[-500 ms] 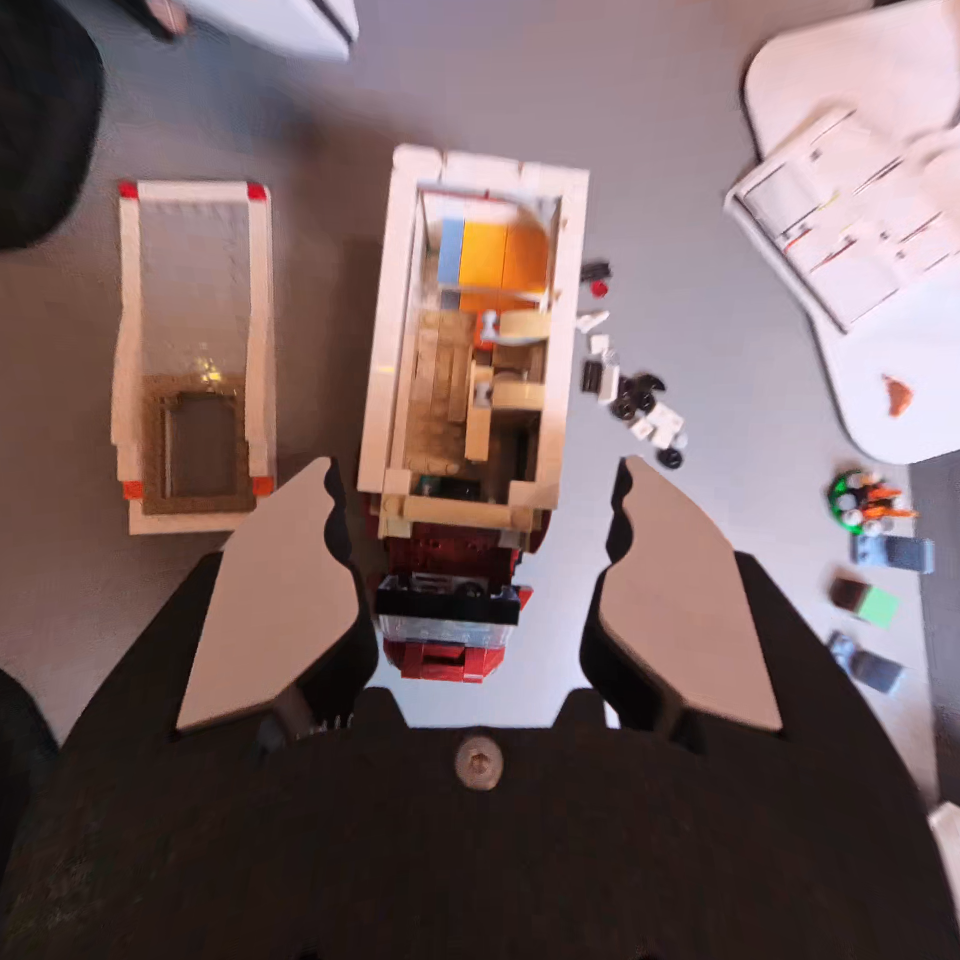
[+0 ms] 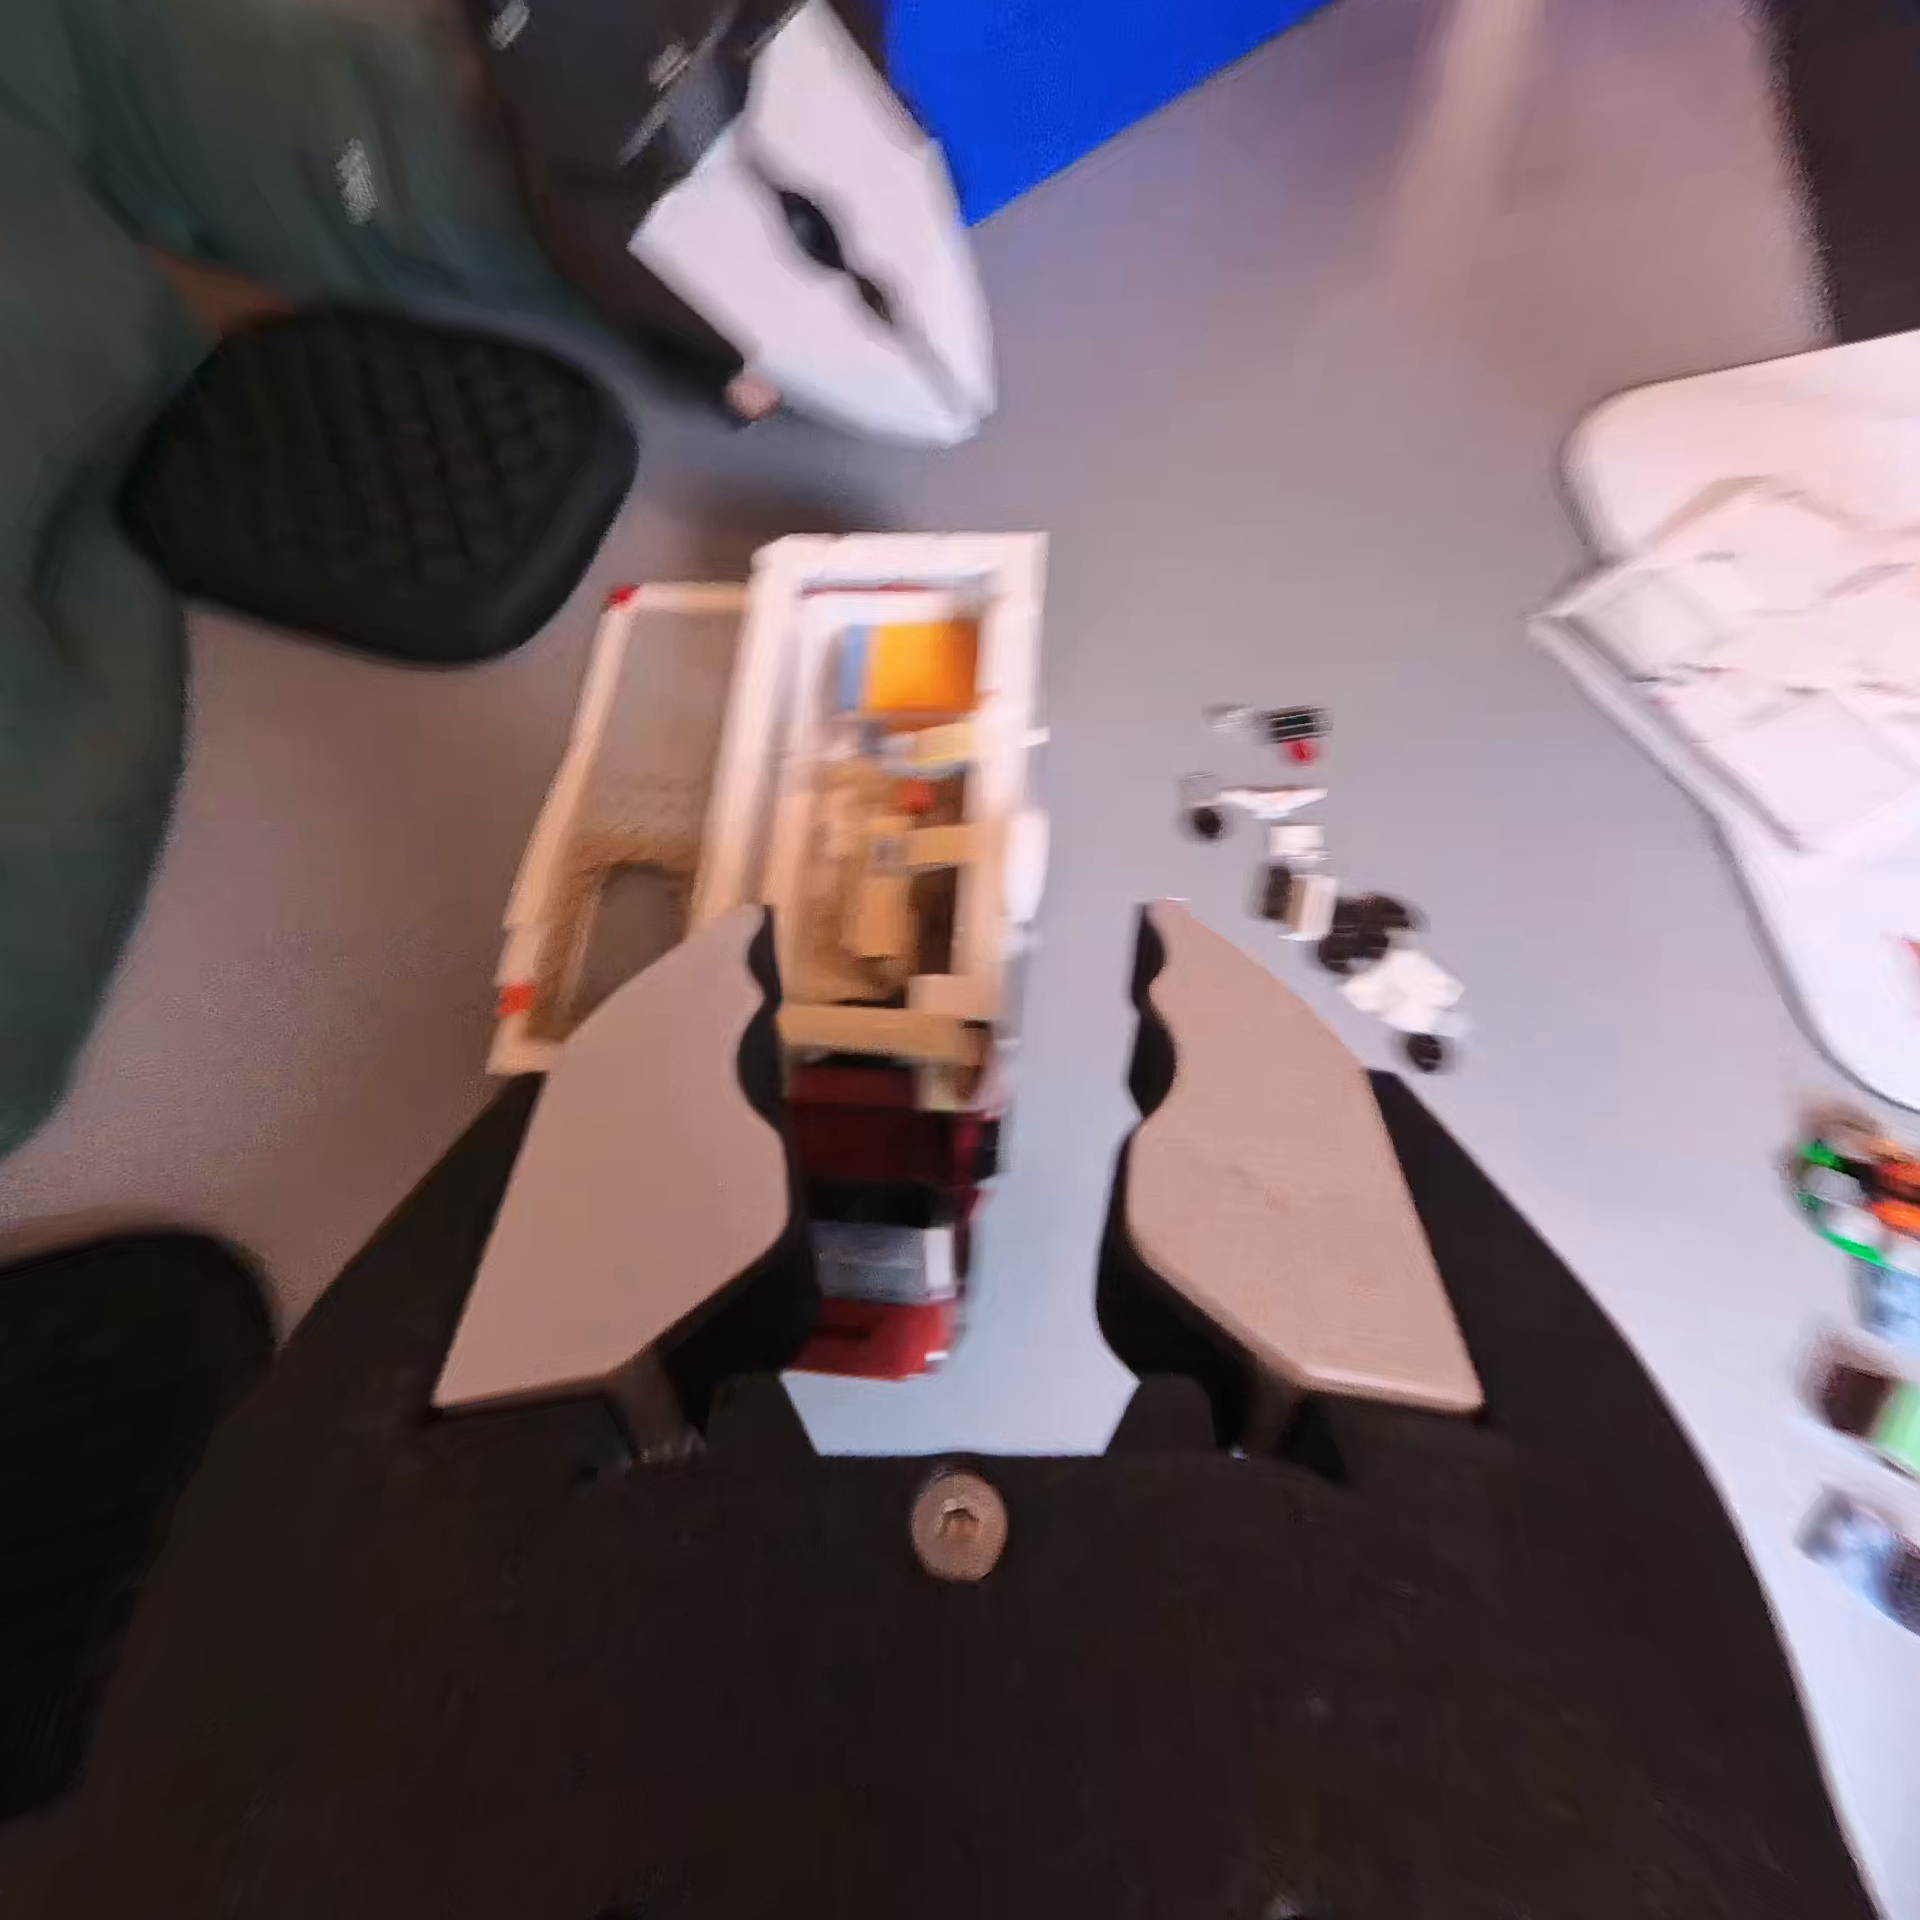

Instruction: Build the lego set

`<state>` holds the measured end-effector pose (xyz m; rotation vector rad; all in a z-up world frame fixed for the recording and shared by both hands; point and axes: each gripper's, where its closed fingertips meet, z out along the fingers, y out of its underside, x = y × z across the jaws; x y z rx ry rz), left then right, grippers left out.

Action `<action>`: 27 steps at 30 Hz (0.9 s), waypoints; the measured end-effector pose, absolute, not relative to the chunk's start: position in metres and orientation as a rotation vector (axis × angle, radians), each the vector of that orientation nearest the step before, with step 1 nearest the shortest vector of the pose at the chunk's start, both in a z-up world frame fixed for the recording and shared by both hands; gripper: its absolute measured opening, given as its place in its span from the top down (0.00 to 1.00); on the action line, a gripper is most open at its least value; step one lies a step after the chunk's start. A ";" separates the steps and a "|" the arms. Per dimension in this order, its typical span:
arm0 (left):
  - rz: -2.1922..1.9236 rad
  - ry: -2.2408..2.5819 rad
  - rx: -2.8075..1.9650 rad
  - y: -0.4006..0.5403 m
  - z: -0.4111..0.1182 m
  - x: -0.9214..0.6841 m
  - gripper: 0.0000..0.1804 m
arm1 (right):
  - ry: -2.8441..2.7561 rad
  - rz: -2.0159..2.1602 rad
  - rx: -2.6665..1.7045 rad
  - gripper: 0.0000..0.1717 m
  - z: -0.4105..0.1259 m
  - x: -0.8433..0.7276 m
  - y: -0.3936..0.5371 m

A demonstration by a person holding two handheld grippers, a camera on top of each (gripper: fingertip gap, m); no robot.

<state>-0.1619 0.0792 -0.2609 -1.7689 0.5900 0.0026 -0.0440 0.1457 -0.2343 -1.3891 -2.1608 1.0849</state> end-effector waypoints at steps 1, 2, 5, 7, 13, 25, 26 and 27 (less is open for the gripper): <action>0.002 0.590 -1.769 0.079 -0.261 -0.162 1.00 | -2.070 1.059 -1.432 0.73 -0.234 -0.053 0.168; 0.003 0.591 -1.770 0.079 -0.261 -0.162 1.00 | -2.014 0.989 -1.482 0.80 -0.241 -0.061 0.190; 0.006 0.594 -1.770 0.079 -0.261 -0.162 1.00 | -2.028 0.812 -1.558 0.89 -0.280 -0.072 0.223; 0.006 0.594 -1.772 0.079 -0.262 -0.163 1.00 | -2.063 0.729 -1.568 0.92 -0.301 -0.077 0.230; -0.001 0.599 -1.774 0.079 -0.262 -0.163 1.00 | -2.086 0.626 -1.587 0.92 -0.315 -0.086 0.242; 0.007 0.629 -1.785 0.079 -0.265 -0.161 1.00 | -2.170 0.653 -1.629 0.96 -0.317 -0.090 0.239; 0.007 0.631 -1.786 0.079 -0.265 -0.161 1.00 | -2.169 0.650 -1.635 0.96 -0.317 -0.090 0.239; 0.007 0.633 -1.787 0.079 -0.266 -0.161 1.00 | -2.168 0.648 -1.640 0.96 -0.317 -0.089 0.239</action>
